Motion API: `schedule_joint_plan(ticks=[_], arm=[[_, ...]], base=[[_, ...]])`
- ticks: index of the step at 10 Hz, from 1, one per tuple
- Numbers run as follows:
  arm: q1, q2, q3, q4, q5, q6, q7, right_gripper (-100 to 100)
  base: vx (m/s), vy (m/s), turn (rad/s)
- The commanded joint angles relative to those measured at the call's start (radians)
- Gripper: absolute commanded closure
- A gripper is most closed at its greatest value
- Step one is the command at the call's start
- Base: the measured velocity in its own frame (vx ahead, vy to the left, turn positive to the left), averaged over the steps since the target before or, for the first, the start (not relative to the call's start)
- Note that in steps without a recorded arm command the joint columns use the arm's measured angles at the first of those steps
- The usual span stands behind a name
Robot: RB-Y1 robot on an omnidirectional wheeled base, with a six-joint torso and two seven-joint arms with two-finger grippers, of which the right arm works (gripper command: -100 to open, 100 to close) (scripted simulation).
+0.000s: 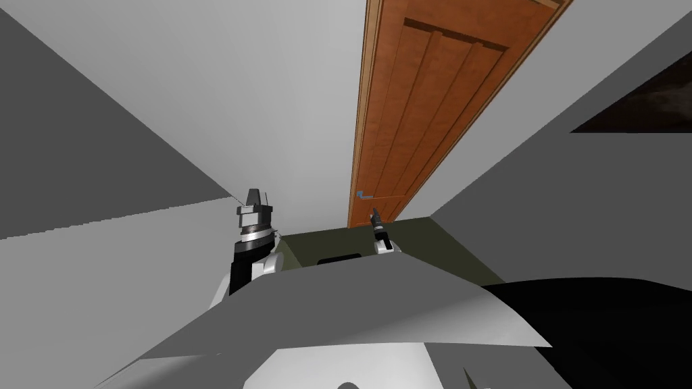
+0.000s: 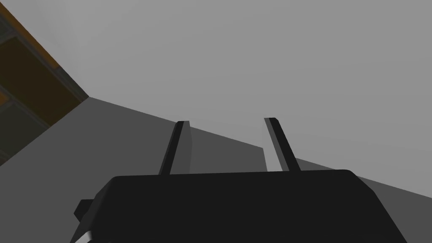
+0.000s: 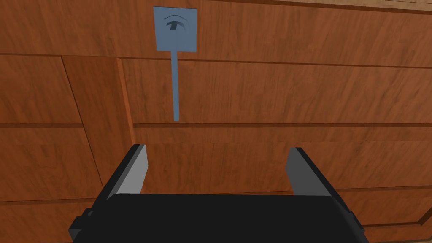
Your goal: Pull the door open
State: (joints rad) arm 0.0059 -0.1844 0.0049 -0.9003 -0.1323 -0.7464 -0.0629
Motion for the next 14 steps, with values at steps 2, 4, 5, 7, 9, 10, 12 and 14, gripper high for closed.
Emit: schedule_joint_plan(ticks=[2, 4, 5, 7, 9, 10, 12, 14], arm=[[-0.030, -0.006, -0.001, 0.078, -0.010, -0.023, -0.009, -100], [-0.049, -0.011, -0.001, 0.127, -0.017, -0.037, -0.016, -100], [-0.058, -0.014, -0.001, 0.151, -0.021, -0.043, -0.019, -100], [-0.073, -0.018, -0.002, 0.190, -0.026, -0.054, -0.024, -100], [-0.086, -0.021, -0.002, 0.222, -0.031, -0.063, -0.029, -100], [-0.091, -0.023, -0.002, 0.234, -0.033, -0.066, -0.030, -100], [-0.092, -0.025, -0.002, 0.237, -0.034, -0.066, -0.032, -100], [-0.082, -0.045, -0.012, 0.251, -0.041, -0.081, -0.050, -100]], base=[[0.064, -0.040, 0.163], [0.072, -0.058, 0.112], [0.066, -0.053, 0.118], [0.057, -0.043, 0.092], [0.046, -0.033, 0.078], [0.038, -0.031, 0.075], [0.024, -0.025, 0.038], [0.123, 0.034, 0.110]])
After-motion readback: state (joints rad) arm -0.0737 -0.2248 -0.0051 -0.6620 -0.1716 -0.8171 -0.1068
